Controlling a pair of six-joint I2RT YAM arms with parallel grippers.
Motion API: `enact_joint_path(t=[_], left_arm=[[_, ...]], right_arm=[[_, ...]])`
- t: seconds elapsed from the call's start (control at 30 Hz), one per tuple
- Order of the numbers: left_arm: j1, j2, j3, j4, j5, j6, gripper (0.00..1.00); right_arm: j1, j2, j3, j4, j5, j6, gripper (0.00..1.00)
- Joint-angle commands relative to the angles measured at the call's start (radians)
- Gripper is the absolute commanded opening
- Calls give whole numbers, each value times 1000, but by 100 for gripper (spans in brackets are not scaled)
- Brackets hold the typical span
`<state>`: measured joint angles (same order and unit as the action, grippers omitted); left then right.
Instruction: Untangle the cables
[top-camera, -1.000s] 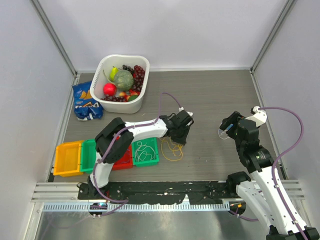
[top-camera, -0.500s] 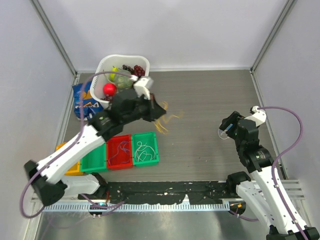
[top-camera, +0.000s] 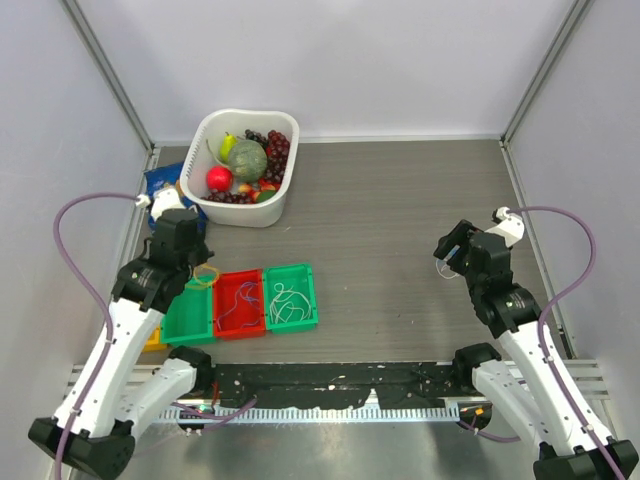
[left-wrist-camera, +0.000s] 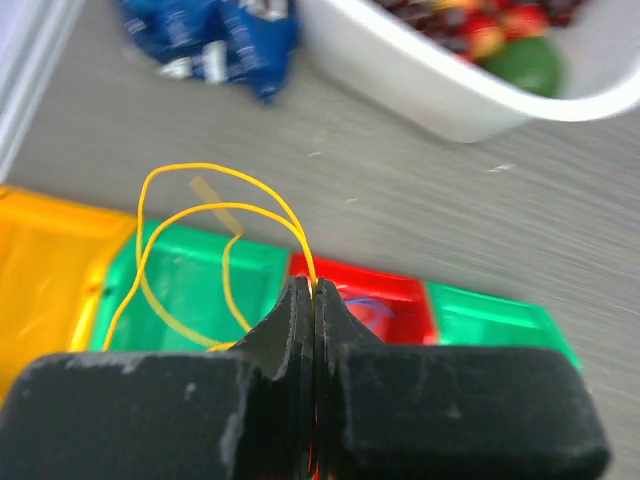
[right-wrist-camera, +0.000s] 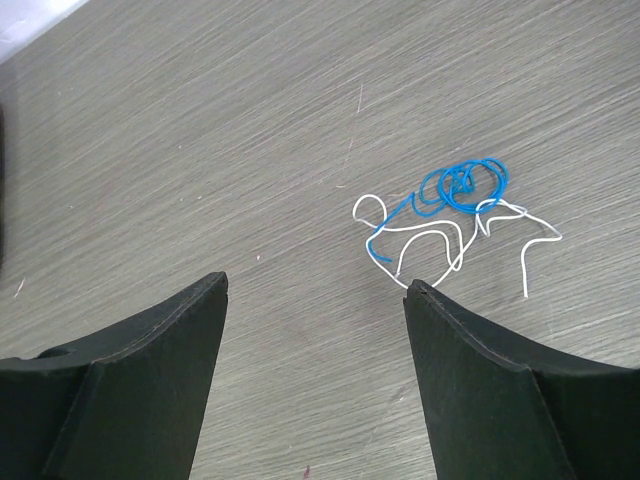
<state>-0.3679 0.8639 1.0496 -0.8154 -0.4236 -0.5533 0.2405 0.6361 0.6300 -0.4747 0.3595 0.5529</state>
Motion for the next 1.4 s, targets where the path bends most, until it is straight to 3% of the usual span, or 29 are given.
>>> enact_joint_path(t=[0.0, 0.13, 0.53, 0.7, 0.93, 1.1, 1.23, 1.37], left_arm=[[99, -104, -71, -71, -186, -75, 0], [119, -172, -144, -64, -265, -117, 0], [119, -262, -335, -93, -126, -468, 0], [122, -224, -373, -177, -182, -667, 0], [150, -175, -367, -145, -213, -724, 0], [269, -128, -382, -90, -149, -702, 0], [487, -74, -430, -30, 43, -659, 0], [598, 19, -441, -27, 154, -643, 0]], right_arm=[[2, -1, 23, 39, -1, -5, 77], [2, -4, 11, 41, -2, -4, 76], [2, 23, -1, 59, -13, -1, 76], [2, 25, 0, 64, -14, 1, 76], [2, 16, 0, 54, -8, -5, 76], [3, 7, 8, 41, -8, -5, 76], [2, -4, 13, 36, -4, -13, 76], [2, -12, 11, 36, -5, -11, 76]])
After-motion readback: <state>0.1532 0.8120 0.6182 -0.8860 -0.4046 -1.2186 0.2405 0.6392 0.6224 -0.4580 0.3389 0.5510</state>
